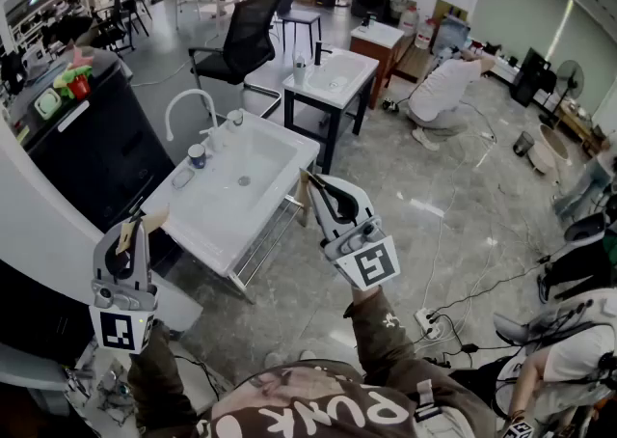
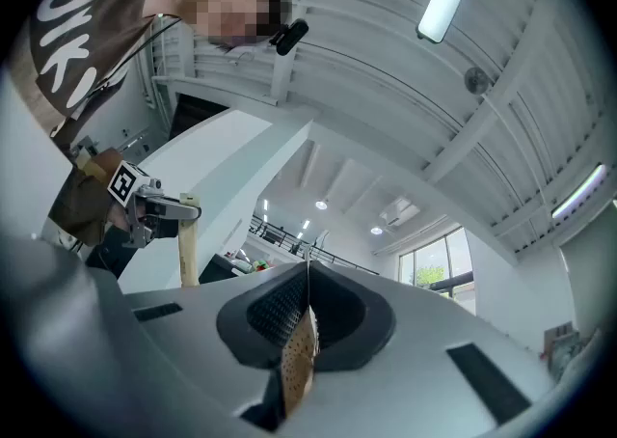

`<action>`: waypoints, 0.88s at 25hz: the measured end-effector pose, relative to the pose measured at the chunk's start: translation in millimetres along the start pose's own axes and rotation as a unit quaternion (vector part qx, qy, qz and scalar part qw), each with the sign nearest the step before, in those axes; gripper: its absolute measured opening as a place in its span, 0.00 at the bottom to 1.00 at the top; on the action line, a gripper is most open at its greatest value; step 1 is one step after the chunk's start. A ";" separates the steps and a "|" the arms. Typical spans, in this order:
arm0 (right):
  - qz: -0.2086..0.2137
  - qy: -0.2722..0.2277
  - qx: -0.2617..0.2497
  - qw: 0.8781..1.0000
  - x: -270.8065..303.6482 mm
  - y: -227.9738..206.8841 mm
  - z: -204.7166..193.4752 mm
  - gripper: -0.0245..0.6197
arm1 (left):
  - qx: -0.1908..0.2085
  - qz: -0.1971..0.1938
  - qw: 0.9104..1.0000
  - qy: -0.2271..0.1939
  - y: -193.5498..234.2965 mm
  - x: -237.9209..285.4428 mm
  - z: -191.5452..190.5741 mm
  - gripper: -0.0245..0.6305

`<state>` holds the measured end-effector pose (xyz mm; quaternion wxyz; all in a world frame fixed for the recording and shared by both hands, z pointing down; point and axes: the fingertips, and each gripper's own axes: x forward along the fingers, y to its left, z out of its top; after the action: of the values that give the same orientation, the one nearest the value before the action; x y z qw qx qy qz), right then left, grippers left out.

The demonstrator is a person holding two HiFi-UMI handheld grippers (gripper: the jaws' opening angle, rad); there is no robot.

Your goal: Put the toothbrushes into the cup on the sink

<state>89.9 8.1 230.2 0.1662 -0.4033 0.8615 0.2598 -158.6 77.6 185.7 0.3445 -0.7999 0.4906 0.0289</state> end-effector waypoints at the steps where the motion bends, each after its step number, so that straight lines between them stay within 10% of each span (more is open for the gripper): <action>1: 0.000 0.000 0.001 1.000 -0.4 -1.3 -0.2 0.05 | 0.000 0.000 1.000 0.002 -1.0 0.9 -0.4 0.06; 22: 0.027 -0.003 0.004 1.000 -18.8 -36.0 -15.6 0.06 | -0.001 -0.003 1.000 0.023 -46.4 29.5 -1.6 0.06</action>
<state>128.5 -9.0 240.9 0.1633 -0.3789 0.8726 0.2613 -106.4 67.1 199.9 0.3324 -0.8020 0.4962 0.0098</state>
